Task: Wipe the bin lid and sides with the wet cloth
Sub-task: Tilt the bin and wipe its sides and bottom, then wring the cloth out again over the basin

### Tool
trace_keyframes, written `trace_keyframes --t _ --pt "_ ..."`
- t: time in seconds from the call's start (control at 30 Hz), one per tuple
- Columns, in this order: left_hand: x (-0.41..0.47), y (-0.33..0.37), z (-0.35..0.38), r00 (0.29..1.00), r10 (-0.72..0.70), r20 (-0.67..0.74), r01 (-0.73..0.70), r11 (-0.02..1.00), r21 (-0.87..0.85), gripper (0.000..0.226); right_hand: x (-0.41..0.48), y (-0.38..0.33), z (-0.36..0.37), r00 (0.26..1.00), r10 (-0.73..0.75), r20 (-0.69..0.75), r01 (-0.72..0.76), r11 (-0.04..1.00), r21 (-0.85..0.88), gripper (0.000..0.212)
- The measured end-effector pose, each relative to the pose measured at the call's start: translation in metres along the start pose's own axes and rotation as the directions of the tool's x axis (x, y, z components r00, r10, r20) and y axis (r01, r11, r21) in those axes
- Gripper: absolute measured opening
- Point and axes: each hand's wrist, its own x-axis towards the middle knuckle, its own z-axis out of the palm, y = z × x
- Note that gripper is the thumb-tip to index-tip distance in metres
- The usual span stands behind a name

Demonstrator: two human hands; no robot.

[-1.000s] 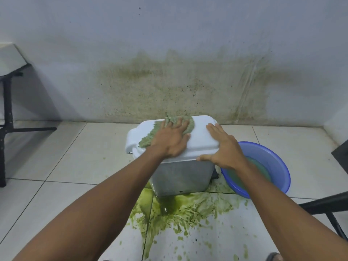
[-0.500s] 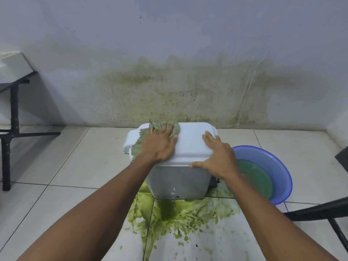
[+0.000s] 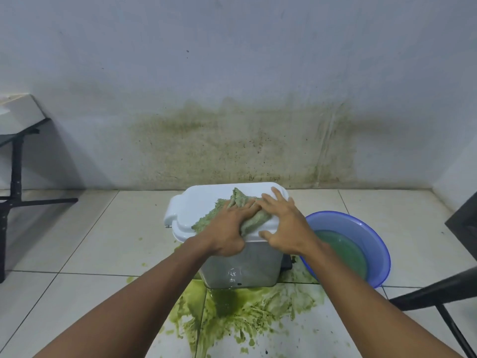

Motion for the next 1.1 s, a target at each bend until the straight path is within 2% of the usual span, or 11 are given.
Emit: trace_keyframes --t 0.1,0.17,0.23,0.3,0.37,0.57,0.63,0.73,0.77,0.93,1.1 --pt "-0.01 0.0 -0.009 0.998 -0.04 -0.042 0.027 0.96 -0.278 0.082 0.002 0.0 0.007 0.996 -0.038 -0.077 0.041 0.998 0.037 0.053" --pt "-0.014 -0.002 -0.018 0.993 -0.079 -0.086 0.05 0.953 -0.298 0.074 0.006 0.003 0.004 0.984 -0.022 -0.175 0.037 0.996 0.083 0.026" --pt "-0.016 -0.005 -0.03 0.98 -0.115 -0.165 0.074 0.968 -0.239 0.069 0.009 0.0 -0.01 0.988 0.001 -0.155 0.018 0.992 0.124 0.016" --pt "-0.019 -0.008 -0.042 0.968 -0.094 -0.232 0.059 0.986 -0.155 0.062 0.012 -0.01 -0.03 0.995 0.035 -0.089 -0.018 0.982 0.187 0.012" --pt "-0.022 -0.006 -0.057 0.962 -0.082 -0.262 0.051 0.991 -0.122 0.053 0.015 -0.024 -0.051 0.995 0.038 -0.092 -0.016 0.973 0.229 0.008" --pt "-0.027 0.013 -0.105 0.971 -0.148 -0.19 0.111 0.974 -0.196 0.036 0.018 -0.068 -0.111 0.991 0.011 -0.132 0.024 0.964 0.265 0.014" --pt "-0.029 0.026 -0.115 0.975 -0.137 -0.177 0.09 0.963 -0.252 0.036 0.015 -0.08 -0.124 0.991 -0.016 -0.134 0.049 0.968 0.247 0.017" --pt "-0.031 0.061 -0.12 0.996 -0.032 -0.087 -0.007 0.907 -0.422 0.055 0.01 -0.097 -0.136 0.994 -0.07 -0.086 0.086 0.977 0.194 0.016" --pt "-0.031 0.073 -0.118 0.996 -0.002 -0.094 -0.04 0.897 -0.44 0.054 0.008 -0.101 -0.139 0.994 -0.084 -0.064 0.094 0.982 0.166 0.015" --pt "-0.023 0.098 -0.115 0.952 0.047 -0.302 -0.116 0.97 -0.214 0.017 -0.01 -0.104 -0.166 0.994 -0.105 -0.007 0.106 0.99 0.09 0.013" --pt "-0.024 0.114 -0.128 0.948 0.048 -0.315 -0.098 0.984 -0.146 0.018 -0.03 -0.099 -0.189 0.999 -0.049 -0.009 0.05 0.991 0.123 0.006"
